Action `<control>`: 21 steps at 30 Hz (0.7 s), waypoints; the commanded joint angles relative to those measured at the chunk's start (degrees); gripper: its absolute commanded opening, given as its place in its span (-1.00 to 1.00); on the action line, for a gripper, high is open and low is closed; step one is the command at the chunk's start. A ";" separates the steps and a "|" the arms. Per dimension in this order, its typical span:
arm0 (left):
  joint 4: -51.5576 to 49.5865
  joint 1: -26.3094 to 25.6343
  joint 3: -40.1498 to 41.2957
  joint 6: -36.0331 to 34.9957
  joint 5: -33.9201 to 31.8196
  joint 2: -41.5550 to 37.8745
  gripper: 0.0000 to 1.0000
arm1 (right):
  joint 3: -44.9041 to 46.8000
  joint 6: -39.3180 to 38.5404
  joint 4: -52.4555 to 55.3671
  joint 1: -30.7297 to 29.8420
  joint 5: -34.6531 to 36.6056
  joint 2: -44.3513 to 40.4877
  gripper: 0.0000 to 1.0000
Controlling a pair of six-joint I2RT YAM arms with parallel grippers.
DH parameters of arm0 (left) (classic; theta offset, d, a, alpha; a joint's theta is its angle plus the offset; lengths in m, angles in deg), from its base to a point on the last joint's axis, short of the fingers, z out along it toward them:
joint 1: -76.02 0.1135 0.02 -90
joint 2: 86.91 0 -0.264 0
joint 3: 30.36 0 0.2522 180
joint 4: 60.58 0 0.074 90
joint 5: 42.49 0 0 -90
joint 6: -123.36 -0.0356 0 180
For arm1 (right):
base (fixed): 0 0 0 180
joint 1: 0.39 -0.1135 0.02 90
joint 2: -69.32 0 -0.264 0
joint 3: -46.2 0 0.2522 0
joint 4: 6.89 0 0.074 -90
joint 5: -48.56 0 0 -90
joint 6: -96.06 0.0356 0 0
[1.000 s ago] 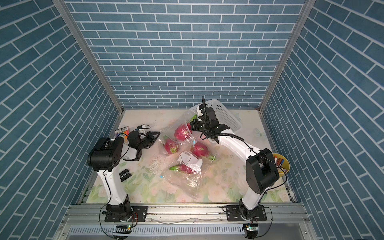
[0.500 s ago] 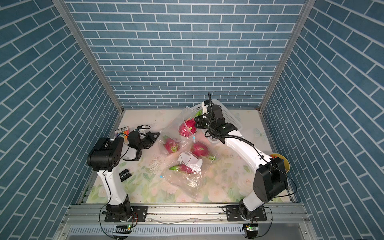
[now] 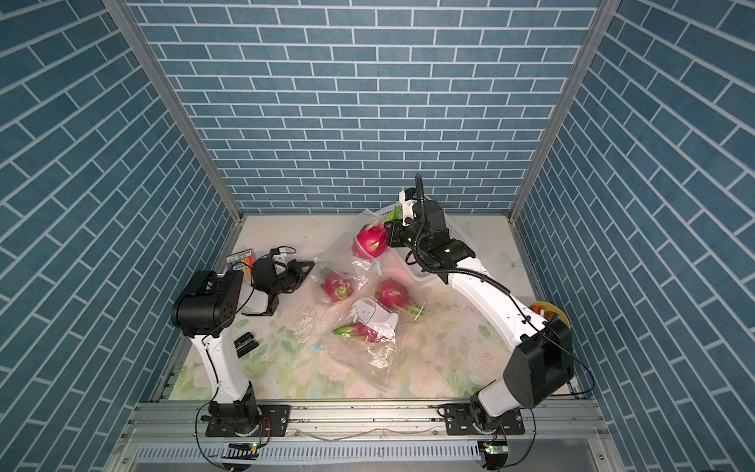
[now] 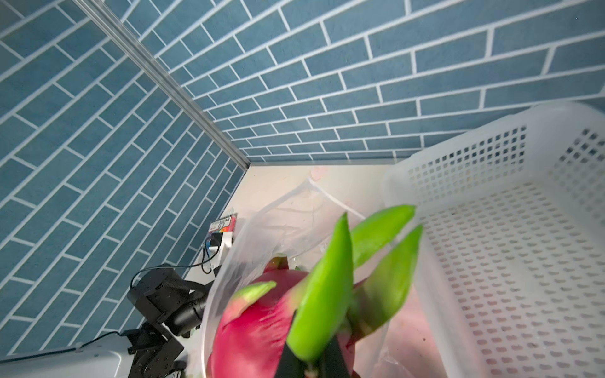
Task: Open the zip-top bag and take out the dragon fruit
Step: Pick up the dragon fruit from the zipper food storage bag, then place the dragon fruit in the basket.
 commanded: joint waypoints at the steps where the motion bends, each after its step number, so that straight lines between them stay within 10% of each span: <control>1: -0.45 0.33 -0.17 -1.41 -0.08 -1.02 -1.00 | -2.50 -4.55 0.94 0.98 7.83 -4.65 -1.00; 12: -1.16 0.34 -0.40 -1.98 0.16 -0.94 -1.00 | 2.82 -7.37 3.09 9.44 19.45 -6.28 -1.00; 21: -1.42 0.37 -0.63 -2.17 0.18 -1.12 -1.00 | 12.04 -2.18 -0.32 17.43 14.87 -1.17 -1.00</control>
